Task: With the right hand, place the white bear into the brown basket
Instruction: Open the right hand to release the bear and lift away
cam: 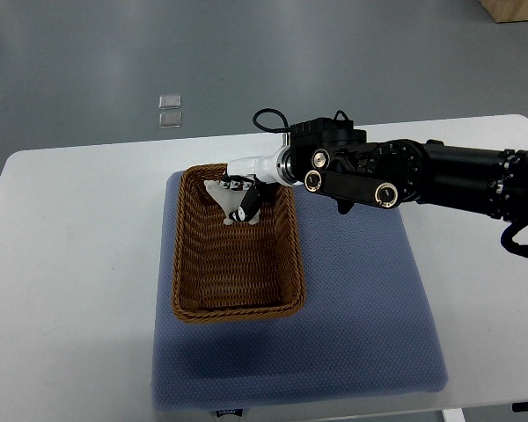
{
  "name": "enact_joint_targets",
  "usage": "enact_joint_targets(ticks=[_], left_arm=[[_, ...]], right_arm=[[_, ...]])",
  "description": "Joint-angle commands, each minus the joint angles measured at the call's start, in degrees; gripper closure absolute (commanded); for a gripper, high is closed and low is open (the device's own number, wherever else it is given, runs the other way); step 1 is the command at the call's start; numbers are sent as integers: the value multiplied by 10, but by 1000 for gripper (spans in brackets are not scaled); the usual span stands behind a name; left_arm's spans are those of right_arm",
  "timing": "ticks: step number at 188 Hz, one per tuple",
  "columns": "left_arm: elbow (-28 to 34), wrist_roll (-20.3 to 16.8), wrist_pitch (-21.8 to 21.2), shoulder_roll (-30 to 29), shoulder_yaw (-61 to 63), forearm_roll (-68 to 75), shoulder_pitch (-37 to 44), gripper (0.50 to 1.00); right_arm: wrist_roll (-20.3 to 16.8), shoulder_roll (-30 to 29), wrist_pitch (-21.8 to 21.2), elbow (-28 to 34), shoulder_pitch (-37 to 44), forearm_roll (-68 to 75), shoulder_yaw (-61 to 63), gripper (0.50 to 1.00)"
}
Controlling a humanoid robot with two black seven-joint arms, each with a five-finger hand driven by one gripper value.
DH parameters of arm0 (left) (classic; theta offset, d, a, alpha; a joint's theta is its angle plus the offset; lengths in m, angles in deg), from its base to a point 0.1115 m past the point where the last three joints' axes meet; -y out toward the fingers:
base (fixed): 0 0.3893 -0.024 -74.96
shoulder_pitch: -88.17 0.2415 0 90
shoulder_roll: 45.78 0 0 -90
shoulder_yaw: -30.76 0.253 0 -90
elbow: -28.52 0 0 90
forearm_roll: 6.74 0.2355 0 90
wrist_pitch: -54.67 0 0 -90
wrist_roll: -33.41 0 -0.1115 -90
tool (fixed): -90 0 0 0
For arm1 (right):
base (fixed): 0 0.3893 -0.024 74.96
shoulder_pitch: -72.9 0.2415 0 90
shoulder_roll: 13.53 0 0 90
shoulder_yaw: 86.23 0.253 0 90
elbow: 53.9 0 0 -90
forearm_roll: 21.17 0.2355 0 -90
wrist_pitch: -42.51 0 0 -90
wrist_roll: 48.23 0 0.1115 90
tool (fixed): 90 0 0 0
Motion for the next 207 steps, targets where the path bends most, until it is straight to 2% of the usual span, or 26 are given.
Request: enact_joint_targets(ticks=[1, 55, 82, 115, 163, 188, 207], left_arm=[[-1, 0, 0, 0, 0, 0, 0, 500], [0, 0, 0, 0, 0, 0, 0, 500], [0, 0, 1, 0, 0, 0, 0, 500], [1, 0, 0, 0, 0, 0, 0, 500], [1, 0, 0, 0, 0, 0, 0, 500], [1, 0, 0, 0, 0, 0, 0, 500], [0, 0, 0, 0, 0, 0, 0, 500]], right_arm=[[2, 0, 0, -1, -14, 0, 0, 961], [2, 0, 20, -1, -34, -1, 0, 887], [3, 0, 20, 0, -36, 0, 1, 716], [3, 0, 20, 0, -26, 1, 10, 648], [3, 0, 20, -1, 8, 8, 55, 640], [6, 0, 22, -1, 13, 11, 141, 640], [32, 29, 33, -1, 0, 11, 229, 640]])
